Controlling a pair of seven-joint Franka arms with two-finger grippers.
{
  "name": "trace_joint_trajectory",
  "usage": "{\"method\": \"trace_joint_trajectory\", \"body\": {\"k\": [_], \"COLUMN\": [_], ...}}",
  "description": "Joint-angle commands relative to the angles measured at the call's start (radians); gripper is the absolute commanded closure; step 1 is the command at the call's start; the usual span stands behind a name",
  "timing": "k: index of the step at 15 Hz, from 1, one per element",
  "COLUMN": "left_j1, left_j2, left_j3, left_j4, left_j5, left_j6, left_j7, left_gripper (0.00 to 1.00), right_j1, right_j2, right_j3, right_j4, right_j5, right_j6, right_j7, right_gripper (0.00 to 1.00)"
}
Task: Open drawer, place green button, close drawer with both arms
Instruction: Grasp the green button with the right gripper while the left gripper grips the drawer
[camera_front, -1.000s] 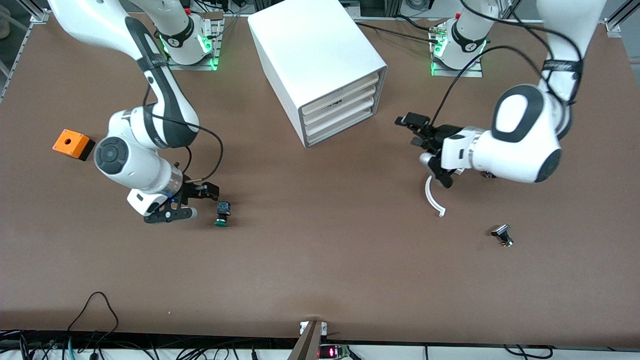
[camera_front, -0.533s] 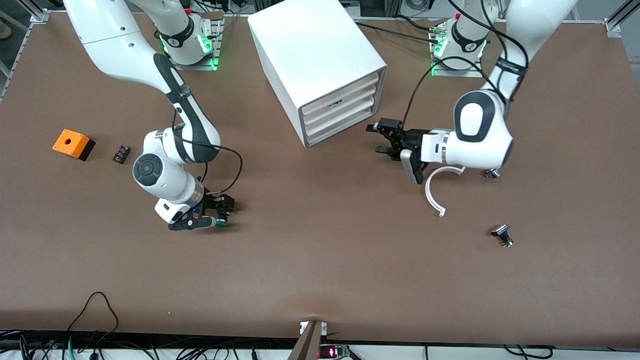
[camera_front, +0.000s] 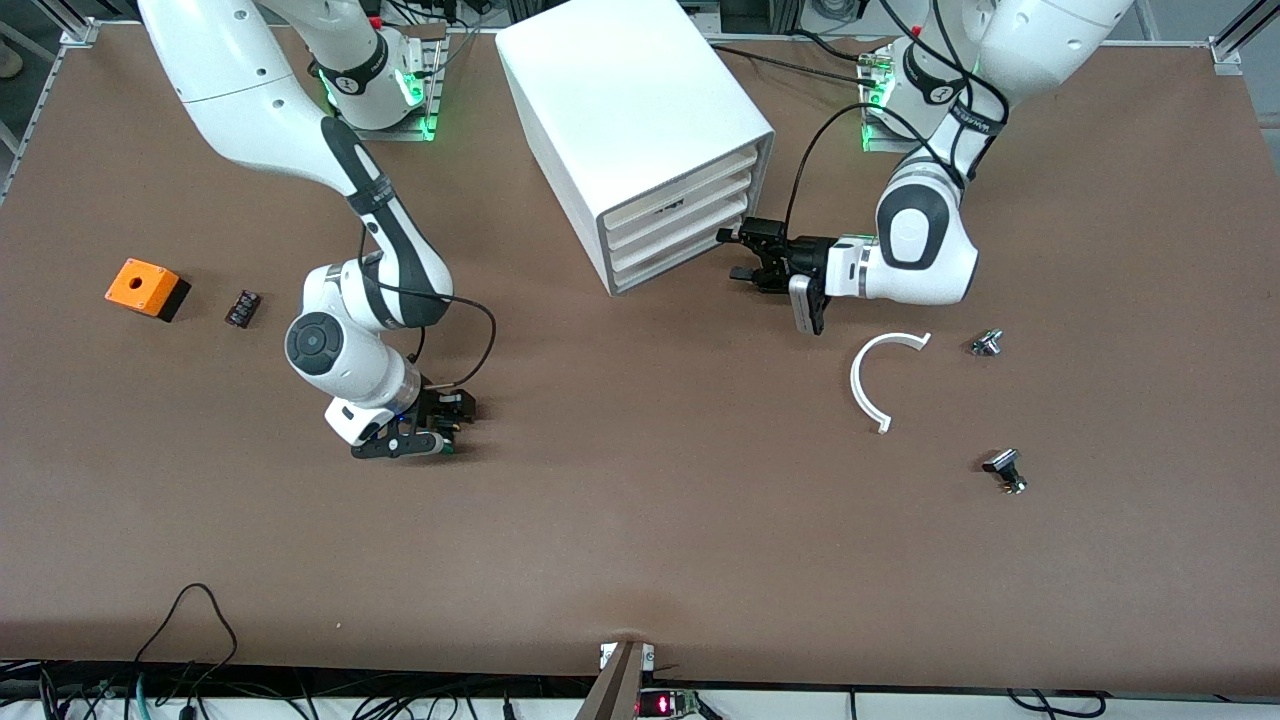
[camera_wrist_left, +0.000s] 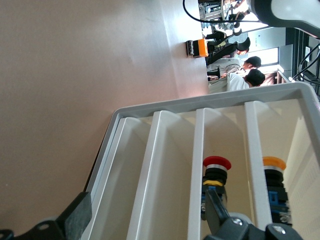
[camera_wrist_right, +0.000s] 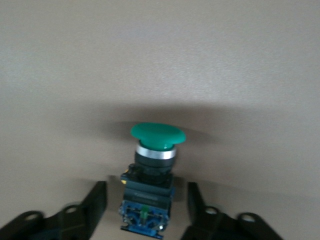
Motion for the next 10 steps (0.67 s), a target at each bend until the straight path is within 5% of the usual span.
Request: {"method": "trace_joint_trajectory", "body": {"k": [1,2,5,10], "left_j1": [-0.002,-0.008,-0.035,-0.066], "left_j2": [0.042,0.068,0.103,0.143], "left_j3": [-0.011,-0.013,-0.013,-0.023], "left_j4": [0.010,0.009,0.002,0.002], "left_j5": [-0.032,-0.032,-0.036,-0.039], "left_j6": [0.008,0.008,0.003,0.000], "left_j7": [0.031,0.032,0.049,0.069], "left_gripper": [0.03,0.06,0.31,0.50], "right_j1": [0.011,0.011,0.012,0.000], "right_j2": [-0.004,-0.006,-0.012,-0.014], "right_j3": [0.000,0.000,0.000,-0.002], "right_j4": [0.001,0.004,0.033,0.197], "right_j5": [0.021,0.021,0.021,0.024], "right_j6": [0.007,0.007,-0.037,-0.293], "right_j7": [0.003,-0.001,0.092,0.183], "right_gripper": [0.90,1.00,1.00,1.00]}}
